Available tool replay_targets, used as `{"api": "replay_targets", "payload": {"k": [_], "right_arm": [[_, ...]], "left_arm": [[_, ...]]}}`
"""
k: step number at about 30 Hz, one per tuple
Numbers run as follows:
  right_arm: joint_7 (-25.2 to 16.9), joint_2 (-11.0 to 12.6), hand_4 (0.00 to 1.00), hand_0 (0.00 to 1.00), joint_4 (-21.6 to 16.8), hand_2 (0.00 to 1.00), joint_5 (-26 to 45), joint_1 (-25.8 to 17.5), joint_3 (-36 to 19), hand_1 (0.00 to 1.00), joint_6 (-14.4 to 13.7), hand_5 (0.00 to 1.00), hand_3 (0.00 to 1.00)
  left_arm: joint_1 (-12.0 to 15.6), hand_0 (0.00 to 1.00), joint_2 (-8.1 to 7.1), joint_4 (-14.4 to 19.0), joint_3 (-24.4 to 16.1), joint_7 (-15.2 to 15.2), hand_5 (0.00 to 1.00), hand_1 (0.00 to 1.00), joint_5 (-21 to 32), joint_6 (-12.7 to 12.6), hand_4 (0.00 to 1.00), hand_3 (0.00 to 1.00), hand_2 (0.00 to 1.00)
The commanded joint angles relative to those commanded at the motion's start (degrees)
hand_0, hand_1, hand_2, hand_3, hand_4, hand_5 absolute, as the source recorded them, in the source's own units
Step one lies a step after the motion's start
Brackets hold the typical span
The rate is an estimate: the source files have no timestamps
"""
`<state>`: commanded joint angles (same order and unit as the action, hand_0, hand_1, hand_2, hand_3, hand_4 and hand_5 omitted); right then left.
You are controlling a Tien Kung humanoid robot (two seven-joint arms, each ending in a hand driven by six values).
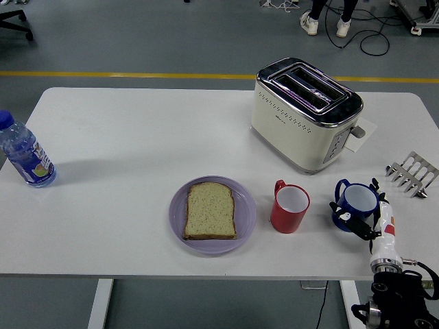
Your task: Pick up the cup,pour liquid into bread,place the cup on the desk
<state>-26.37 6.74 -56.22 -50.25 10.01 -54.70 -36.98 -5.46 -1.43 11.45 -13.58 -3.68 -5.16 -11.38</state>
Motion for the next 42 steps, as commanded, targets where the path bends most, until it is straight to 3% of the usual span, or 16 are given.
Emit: {"api": "replay_targets", "payload": {"k": [1, 2, 7, 8, 13, 14, 19, 20, 37, 38, 42], "right_arm": [[-0.3, 0.0, 0.995, 0.966, 0.1, 0.927, 0.3, 0.0, 0.0, 0.852, 0.0, 0.095, 0.998], [-0.5, 0.0, 0.98, 0.898, 0.2, 0.857, 0.5, 0.1, 0.0, 0.779, 0.0, 0.092, 0.936], [-0.2, 0.0, 0.98, 0.898, 0.5, 0.857, 1.6, 0.1, -0.1, 0.779, 0.0, 0.092, 0.936], [-0.2, 0.0, 0.93, 0.84, 0.6, 0.797, 1.7, 0.1, -0.1, 0.711, 0.0, 0.07, 0.87], [-0.7, 0.1, 0.93, 0.84, 0.7, 0.797, 2.3, 0.1, 0.1, 0.711, 0.0, 0.07, 0.87], [-1.1, 0.1, 0.881, 0.778, 0.7, 0.73, 2.5, 0.1, 0.1, 0.652, 0.0, 0.038, 0.821], [-2.4, 0.1, 0.881, 0.778, 0.8, 0.73, 3.7, 0.1, 0.2, 0.652, 0.0, 0.038, 0.821], [-2.5, 0.1, 0.808, 0.701, 0.9, 0.656, 3.8, 0.1, 0.2, 0.597, 0.0, 0.002, 0.759], [-6.7, 0.2, 0.751, 0.643, 1.0, 0.594, 7.2, -0.9, -1.0, 0.55, 0.0, 0.002, 0.664], [-7.4, 0.2, 0.732, 0.494, 0.8, 0.565, 7.4, -1.0, -1.2, 0.447, 0.0, 0.002, 0.543], [-9.2, 0.8, 0.732, 0.494, -1.1, 0.565, 6.9, -2.1, -2.4, 0.447, 0.0, 0.002, 0.543]], "left_arm": [[0.0, 0.633, 0.0, 0.0, 0.0, 0.0, 0.856, 0.641, 0.0, 0.0, 0.24, 0.504, 0.651], [0.0, 0.633, -0.01, 0.0, 0.0, 0.0, 0.856, 0.641, 0.0, 0.0, 0.24, 0.504, 0.652], [0.0, 0.633, 0.0, 0.0, 0.0, 0.0, 0.856, 0.641, 0.0, 0.0, 0.24, 0.504, 0.652], [0.0, 0.633, 0.01, 0.0, 0.0, 0.0, 0.855, 0.642, 0.0, 0.0, 0.24, 0.504, 0.652], [0.0, 0.633, 0.02, 0.0, 0.0, 0.0, 0.855, 0.642, 0.0, 0.0, 0.24, 0.504, 0.652], [0.0, 0.633, 0.03, 0.0, 0.0, 0.0, 0.856, 0.642, -0.1, 0.0, 0.24, 0.504, 0.652], [0.0, 0.633, 0.03, 0.0, 0.0, 0.0, 0.856, 0.642, -0.1, 0.0, 0.24, 0.504, 0.652], [0.0, 0.633, 0.04, 0.0, 0.0, 0.0, 0.856, 0.641, -0.1, 0.0, 0.24, 0.504, 0.652], [0.5, 0.634, 0.21, -0.1, 0.6, 0.0, 0.856, 0.642, 0.0, 0.0, 0.24, 0.504, 0.652], [0.6, 0.633, 0.21, -0.1, 0.7, 0.0, 0.856, 0.641, 0.0, 0.0, 0.24, 0.504, 0.652], [0.7, 0.633, 0.24, -0.1, 0.9, 0.0, 0.856, 0.641, 0.0, 0.0, 0.24, 0.504, 0.652]]}}
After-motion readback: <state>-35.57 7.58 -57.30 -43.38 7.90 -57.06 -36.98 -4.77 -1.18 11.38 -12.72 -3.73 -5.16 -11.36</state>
